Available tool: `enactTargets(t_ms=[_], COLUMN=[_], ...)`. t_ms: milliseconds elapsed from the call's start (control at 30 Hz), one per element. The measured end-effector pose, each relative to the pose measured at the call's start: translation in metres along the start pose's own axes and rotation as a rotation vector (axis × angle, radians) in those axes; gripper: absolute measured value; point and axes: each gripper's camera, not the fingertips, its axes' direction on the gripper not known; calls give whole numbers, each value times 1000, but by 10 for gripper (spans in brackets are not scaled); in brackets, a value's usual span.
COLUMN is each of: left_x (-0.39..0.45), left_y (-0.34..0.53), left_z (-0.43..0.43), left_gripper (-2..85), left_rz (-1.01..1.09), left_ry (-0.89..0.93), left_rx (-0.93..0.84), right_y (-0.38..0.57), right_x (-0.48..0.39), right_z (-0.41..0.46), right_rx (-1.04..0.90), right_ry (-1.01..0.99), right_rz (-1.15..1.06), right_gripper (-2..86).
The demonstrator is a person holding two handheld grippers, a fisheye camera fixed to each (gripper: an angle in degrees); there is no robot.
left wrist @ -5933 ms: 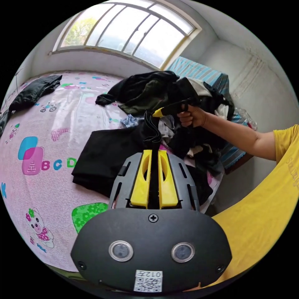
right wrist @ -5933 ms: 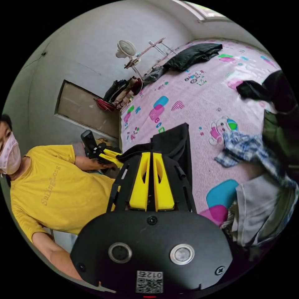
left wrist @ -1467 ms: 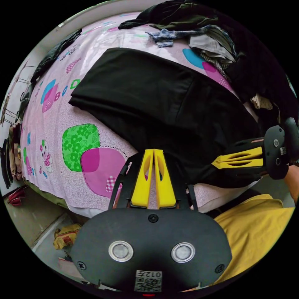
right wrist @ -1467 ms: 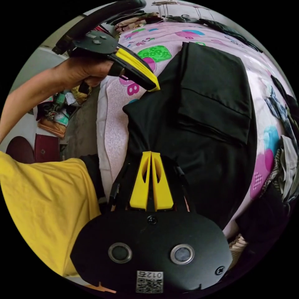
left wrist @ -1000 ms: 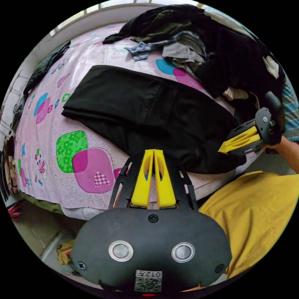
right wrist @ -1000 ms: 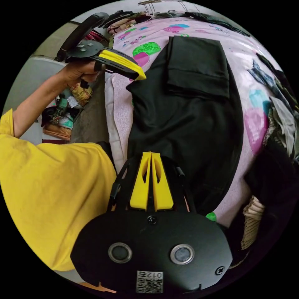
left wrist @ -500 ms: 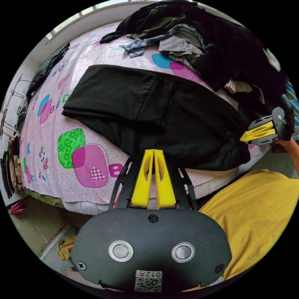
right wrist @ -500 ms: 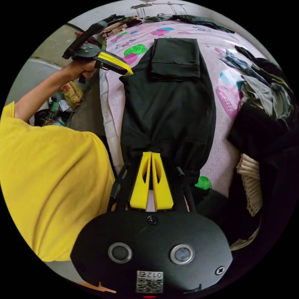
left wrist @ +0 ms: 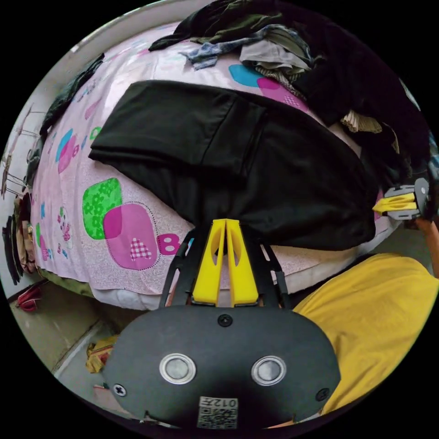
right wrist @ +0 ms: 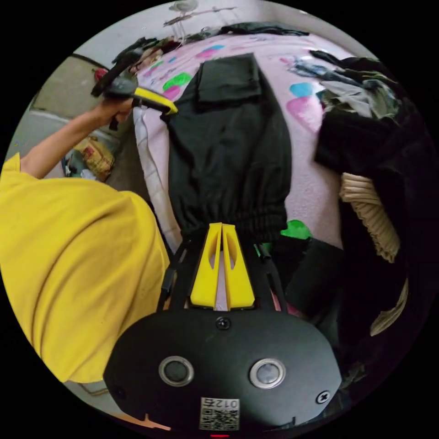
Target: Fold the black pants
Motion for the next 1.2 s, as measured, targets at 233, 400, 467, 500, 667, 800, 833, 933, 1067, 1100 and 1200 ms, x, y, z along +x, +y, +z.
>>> enactTargets(t_ms=[233, 400, 467, 500, 667, 800, 833, 933, 1067, 1100, 1200], left_x=[13, -52, -93, -130, -302, -398, -408, -449, -500, -511, -525], left_y=[-3, 24, 39, 47, 69, 52, 47, 23, 3, 0, -5], left_z=[38, 43, 30, 26, 33, 55, 58, 77, 117, 127, 147], left_gripper=[5, 6, 7, 9, 33, 67, 71, 83, 90, 90, 88], left_rz=[131, -4, -86, -184, -568, -613, -601, -531, -503, -487, -402], left_ry=[-20, 155, 183, 205, 450, 436, 431, 424, 481, 519, 541], left_rx=[-79, 8, 114, 167, 376, 399, 400, 390, 335, 329, 286], right_y=[-53, -80, -105, -114, -229, -319, -348, -411, -478, -486, -523], right_x=[29, 42, 40, 40, 58, 71, 75, 92, 122, 126, 142], right_z=[14, -7, -38, -46, -93, -100, -100, -99, -100, -100, -102], right_rx=[-130, -186, -102, -77, 86, 93, 86, 65, 69, 71, 78], right_ry=[104, 36, 45, 30, -56, -67, -82, -135, -203, -214, -261], right_rz=[31, 11, -55, -76, -92, -131, -147, -159, -144, -141, -146], right_gripper=[0, 0, 1, 2, 17, 41, 53, 70, 79, 81, 93])
